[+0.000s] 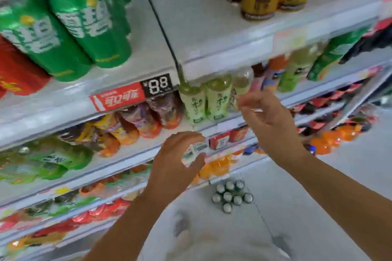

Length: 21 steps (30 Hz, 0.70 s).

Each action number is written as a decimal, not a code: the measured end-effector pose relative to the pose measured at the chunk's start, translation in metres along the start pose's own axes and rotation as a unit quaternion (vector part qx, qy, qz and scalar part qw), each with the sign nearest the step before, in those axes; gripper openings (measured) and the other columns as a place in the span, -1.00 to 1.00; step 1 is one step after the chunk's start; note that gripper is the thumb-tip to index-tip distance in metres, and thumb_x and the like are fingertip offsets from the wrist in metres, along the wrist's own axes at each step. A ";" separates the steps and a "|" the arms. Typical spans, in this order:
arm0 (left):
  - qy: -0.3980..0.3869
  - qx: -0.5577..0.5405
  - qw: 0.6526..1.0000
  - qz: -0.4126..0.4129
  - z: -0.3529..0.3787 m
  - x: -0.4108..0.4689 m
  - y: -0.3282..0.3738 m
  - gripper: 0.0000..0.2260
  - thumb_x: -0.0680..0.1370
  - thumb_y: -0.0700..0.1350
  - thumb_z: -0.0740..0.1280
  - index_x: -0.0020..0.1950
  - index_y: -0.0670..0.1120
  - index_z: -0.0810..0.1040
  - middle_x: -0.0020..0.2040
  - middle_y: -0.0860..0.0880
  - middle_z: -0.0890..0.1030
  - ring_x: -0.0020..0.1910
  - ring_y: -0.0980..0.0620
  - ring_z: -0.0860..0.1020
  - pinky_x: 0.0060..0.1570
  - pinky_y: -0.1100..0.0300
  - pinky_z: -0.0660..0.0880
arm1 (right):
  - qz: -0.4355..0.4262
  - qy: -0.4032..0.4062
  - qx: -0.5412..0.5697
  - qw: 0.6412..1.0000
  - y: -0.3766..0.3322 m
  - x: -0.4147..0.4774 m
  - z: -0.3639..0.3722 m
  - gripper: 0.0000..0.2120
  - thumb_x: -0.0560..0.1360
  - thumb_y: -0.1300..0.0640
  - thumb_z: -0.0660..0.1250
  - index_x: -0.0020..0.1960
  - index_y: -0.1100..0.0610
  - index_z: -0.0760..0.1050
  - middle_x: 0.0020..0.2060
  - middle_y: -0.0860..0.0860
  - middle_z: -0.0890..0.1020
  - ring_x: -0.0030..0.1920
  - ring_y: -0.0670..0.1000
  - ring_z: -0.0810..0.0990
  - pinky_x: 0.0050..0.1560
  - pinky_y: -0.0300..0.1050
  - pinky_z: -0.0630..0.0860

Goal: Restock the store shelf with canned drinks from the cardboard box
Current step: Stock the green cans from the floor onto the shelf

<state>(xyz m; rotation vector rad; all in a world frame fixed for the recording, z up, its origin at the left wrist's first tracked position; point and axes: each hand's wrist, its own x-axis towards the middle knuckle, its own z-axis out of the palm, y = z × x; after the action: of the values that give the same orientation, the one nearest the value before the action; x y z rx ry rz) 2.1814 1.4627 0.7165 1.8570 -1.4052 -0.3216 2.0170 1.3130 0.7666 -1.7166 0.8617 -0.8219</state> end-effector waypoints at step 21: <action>-0.385 0.108 0.803 -0.442 0.525 -0.210 -0.338 -0.37 0.46 0.05 0.46 0.46 -0.08 0.34 0.34 -0.11 0.47 0.23 -0.07 0.53 0.22 0.07 0.43 | 0.585 -0.097 -0.157 0.790 0.675 -0.231 0.029 -0.69 0.46 0.10 0.33 0.19 -0.07 0.48 0.07 -0.04 0.56 -0.05 -0.01 0.55 0.02 -0.05 0.56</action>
<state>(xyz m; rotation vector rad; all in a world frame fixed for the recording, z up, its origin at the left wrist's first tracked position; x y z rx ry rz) 2.0253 1.4625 0.0767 2.6460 -0.9110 -1.5864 1.8115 1.3601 0.0846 -1.1136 1.6845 0.3597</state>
